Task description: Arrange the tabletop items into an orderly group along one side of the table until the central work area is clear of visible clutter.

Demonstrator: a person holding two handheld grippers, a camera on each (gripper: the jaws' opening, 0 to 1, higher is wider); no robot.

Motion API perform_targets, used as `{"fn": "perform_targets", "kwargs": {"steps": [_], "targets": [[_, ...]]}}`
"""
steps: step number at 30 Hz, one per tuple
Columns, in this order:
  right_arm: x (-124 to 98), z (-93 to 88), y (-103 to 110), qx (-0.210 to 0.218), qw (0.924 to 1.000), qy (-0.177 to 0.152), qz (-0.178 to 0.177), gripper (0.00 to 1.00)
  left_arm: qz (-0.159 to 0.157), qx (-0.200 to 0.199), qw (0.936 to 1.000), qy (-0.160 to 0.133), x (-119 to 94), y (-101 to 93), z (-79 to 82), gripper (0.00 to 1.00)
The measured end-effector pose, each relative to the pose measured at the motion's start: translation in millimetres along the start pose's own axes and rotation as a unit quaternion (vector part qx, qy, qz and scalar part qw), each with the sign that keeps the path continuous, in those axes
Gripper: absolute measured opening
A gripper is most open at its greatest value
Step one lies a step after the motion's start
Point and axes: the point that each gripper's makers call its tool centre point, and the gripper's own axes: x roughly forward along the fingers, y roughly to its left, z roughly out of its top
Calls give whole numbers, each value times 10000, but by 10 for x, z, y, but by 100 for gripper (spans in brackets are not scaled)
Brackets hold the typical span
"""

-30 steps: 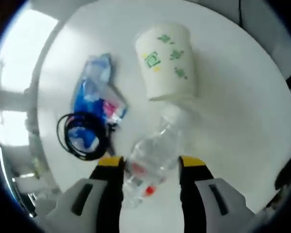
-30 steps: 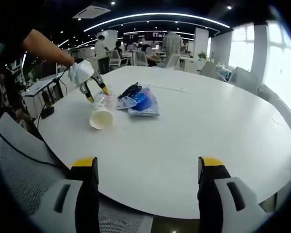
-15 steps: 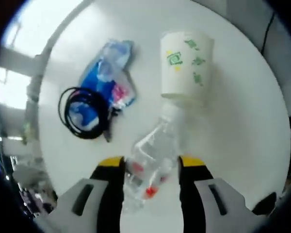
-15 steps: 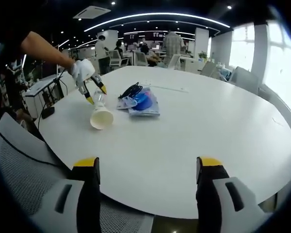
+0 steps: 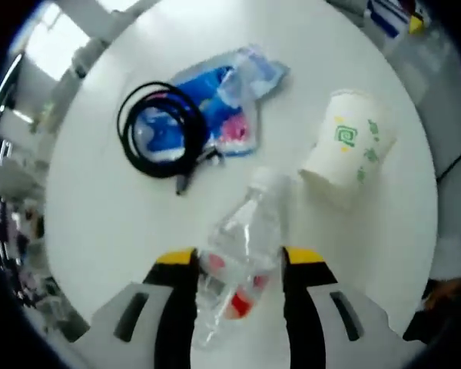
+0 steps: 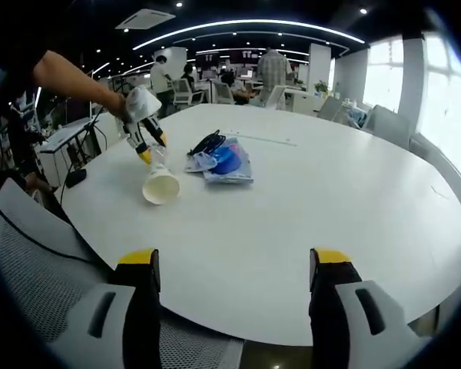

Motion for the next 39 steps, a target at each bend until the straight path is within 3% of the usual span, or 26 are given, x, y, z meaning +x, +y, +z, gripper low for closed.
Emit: {"fn": "perform_targets", "kwargs": {"steps": [4,7,12,14,17,22,27,39], "targets": [[-1,-2,-1,3,10000,5,1,78,-107,-612,9981,56,2,-1,-26,40],[-1,-1,-1,4,10000,3,1,78,-106,-829,9964,109,-5,15,-42,40],[-2,0,2,5,10000,-1,7,78,-120,-764,9969,108,-23,-25,-38,41],[-2,0,3,5,10000,-2,7,78,-151,-537,9984,68,-26,-36,-43,41],[-4,2,3,10,10000,-9,6,78,-87,439,9990,29,-38,-25,-69,41],[-5,3,3,15,10000,-17,-1,78,-176,537,9984,-27,-64,-45,-103,42],[-5,3,3,21,10000,-17,0,78,-196,1000,9948,-62,-58,-58,-103,42],[-7,3,-14,52,10000,-13,-32,78,-228,1443,9892,77,8,-91,-84,36]]}}
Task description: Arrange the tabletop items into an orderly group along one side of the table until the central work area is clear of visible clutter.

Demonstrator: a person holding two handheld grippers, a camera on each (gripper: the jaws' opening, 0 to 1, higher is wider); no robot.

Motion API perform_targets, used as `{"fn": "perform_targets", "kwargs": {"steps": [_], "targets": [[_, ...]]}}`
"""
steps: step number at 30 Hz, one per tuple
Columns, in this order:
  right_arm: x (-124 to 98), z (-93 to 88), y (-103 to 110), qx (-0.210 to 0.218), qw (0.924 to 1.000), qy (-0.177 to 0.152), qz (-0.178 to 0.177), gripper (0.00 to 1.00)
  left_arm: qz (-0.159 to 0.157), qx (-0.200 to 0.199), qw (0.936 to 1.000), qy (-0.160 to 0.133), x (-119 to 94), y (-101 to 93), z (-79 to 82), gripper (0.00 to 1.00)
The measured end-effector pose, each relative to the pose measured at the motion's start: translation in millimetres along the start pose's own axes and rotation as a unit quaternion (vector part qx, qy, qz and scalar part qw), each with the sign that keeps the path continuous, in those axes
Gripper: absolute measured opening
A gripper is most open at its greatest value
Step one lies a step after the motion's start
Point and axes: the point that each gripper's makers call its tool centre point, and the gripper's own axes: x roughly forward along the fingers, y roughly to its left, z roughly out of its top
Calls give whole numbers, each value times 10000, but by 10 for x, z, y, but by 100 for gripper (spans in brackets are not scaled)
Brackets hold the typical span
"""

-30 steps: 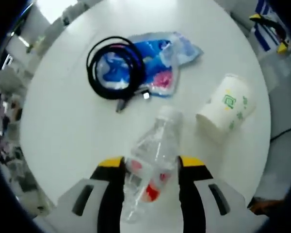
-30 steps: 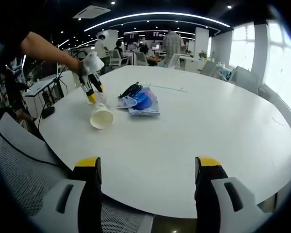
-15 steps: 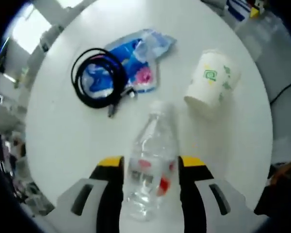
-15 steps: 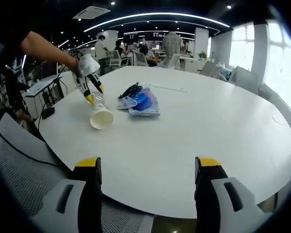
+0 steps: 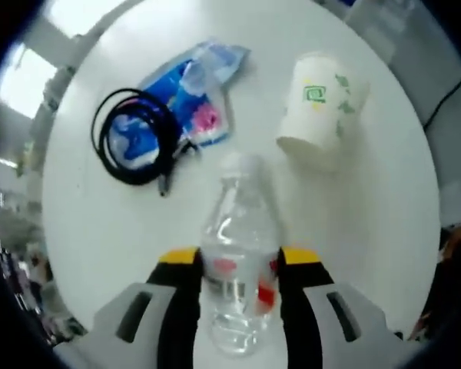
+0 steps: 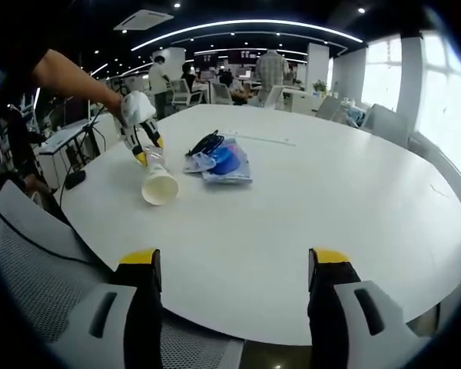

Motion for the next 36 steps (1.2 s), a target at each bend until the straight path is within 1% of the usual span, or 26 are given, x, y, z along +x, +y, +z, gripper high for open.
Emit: {"fn": "perform_targets", "kwargs": {"steps": [5,9,13,18,24,30,36], "targets": [[0,12,7,9,10000,-21,16,78,-4,-137,9999,14,-27,-27,29,35],[1,24,8,10,10000,-51,18,80,-2,-141,9999,28,-42,-43,37,35],[2,33,19,-3,10000,-66,45,82,-55,-116,9999,55,-62,-78,29,34],[2,68,30,40,9998,-166,81,86,-31,-202,9998,36,-115,-70,1,34],[6,70,45,9,9998,-169,109,87,3,-291,9996,-24,-144,-42,-46,33],[2,76,41,-3,9998,-189,102,87,98,-469,9987,-153,-235,-3,4,33],[3,73,52,-65,9998,-172,120,87,197,-560,9977,-316,-323,34,47,33]]}}
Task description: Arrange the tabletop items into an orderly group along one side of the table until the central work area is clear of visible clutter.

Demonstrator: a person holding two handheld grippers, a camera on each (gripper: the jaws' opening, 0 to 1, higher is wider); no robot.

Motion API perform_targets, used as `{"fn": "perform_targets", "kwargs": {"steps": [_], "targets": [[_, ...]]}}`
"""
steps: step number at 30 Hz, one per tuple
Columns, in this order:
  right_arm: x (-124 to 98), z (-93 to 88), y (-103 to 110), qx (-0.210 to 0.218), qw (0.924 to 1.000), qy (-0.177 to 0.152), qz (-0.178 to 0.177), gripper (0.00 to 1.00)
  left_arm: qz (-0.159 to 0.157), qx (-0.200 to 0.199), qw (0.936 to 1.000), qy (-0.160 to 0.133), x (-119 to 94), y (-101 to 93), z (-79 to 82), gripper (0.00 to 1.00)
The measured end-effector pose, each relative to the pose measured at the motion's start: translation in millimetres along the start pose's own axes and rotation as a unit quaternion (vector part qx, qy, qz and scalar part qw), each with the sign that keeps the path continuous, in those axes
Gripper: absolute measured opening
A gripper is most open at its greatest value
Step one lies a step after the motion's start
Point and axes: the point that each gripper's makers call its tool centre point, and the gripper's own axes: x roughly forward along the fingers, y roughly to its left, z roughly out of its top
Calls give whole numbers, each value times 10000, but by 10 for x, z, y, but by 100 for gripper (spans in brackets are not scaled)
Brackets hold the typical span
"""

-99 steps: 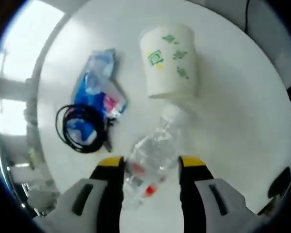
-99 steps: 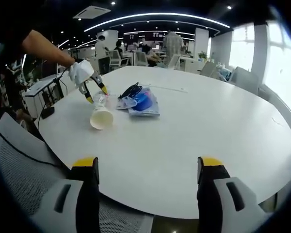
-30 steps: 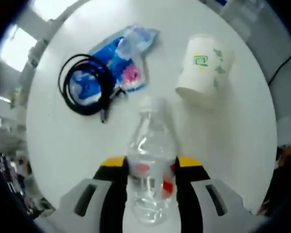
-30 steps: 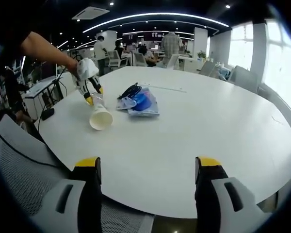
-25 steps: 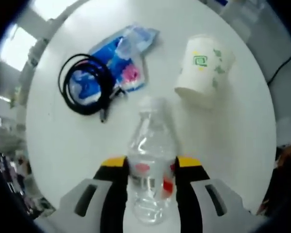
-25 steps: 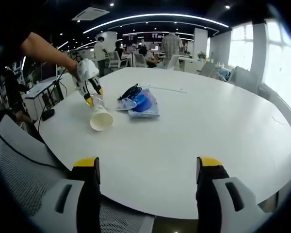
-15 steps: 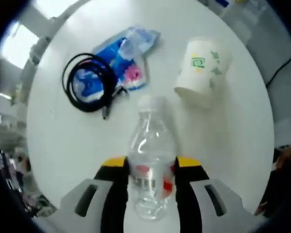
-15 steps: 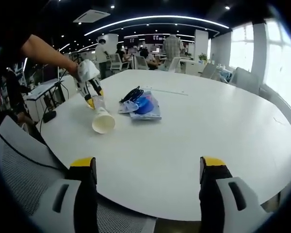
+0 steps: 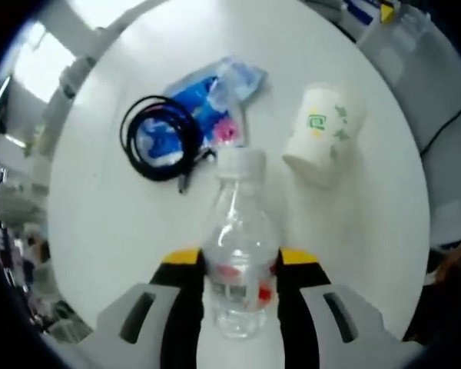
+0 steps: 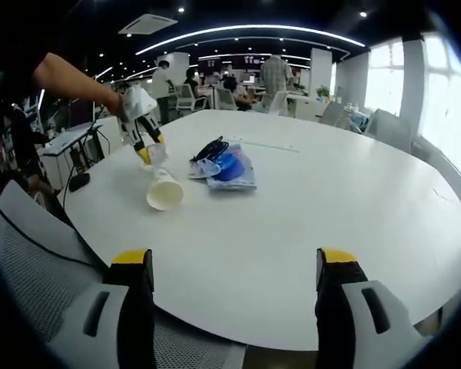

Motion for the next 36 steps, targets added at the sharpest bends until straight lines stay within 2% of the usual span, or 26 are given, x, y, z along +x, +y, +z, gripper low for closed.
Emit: {"fn": "perform_targets", "kwargs": {"steps": [18,26,36], "targets": [[-3,4,10,-43,10000,-17,31,87,312,-604,9967,-449,-279,155,51,33],[-2,8,13,-58,10000,-27,39,87,383,-789,9949,-497,-375,168,-36,33],[0,7,13,-77,10000,-30,46,86,307,-1336,9872,-819,-456,123,-139,33]]}}
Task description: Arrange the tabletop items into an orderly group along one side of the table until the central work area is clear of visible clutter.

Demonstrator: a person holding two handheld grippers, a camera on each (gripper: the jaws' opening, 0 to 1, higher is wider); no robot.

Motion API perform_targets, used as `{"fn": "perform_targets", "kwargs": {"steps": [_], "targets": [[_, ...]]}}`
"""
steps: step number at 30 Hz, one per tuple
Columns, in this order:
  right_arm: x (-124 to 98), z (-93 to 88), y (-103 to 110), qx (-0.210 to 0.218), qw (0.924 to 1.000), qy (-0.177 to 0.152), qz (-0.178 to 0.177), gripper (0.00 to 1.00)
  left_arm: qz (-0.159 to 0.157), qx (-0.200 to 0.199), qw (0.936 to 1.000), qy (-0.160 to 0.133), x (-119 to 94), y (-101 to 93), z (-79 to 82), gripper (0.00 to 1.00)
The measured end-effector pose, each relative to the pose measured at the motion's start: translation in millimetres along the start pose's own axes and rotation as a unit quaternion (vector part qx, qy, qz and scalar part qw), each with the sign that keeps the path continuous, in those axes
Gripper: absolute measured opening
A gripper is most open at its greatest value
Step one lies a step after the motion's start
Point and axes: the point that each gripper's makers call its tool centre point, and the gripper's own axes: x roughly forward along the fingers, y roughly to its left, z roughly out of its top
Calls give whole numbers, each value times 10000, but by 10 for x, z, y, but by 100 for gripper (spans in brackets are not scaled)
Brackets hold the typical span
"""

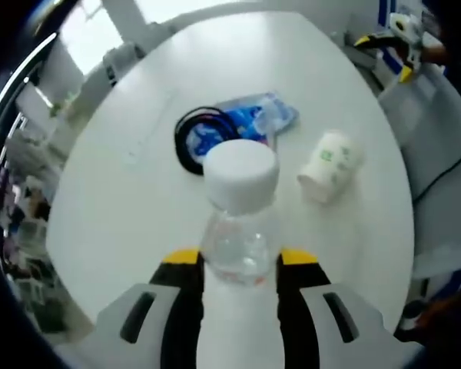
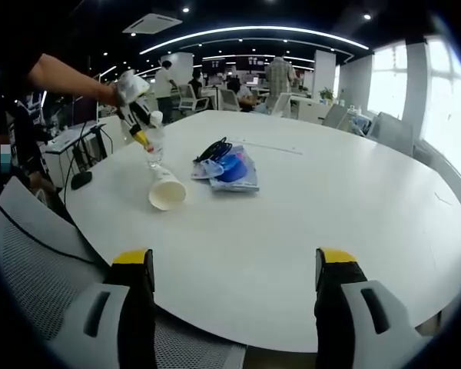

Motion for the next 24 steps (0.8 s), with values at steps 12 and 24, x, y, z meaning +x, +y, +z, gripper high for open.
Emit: {"fn": "perform_targets", "kwargs": {"steps": [12,24], "targets": [[2,-17,4,-16,10000,39,7,86,-87,-131,9996,-253,-76,45,-168,34],[7,-35,4,-45,9999,98,1,86,-197,-234,9992,-256,-121,94,-325,34]]}}
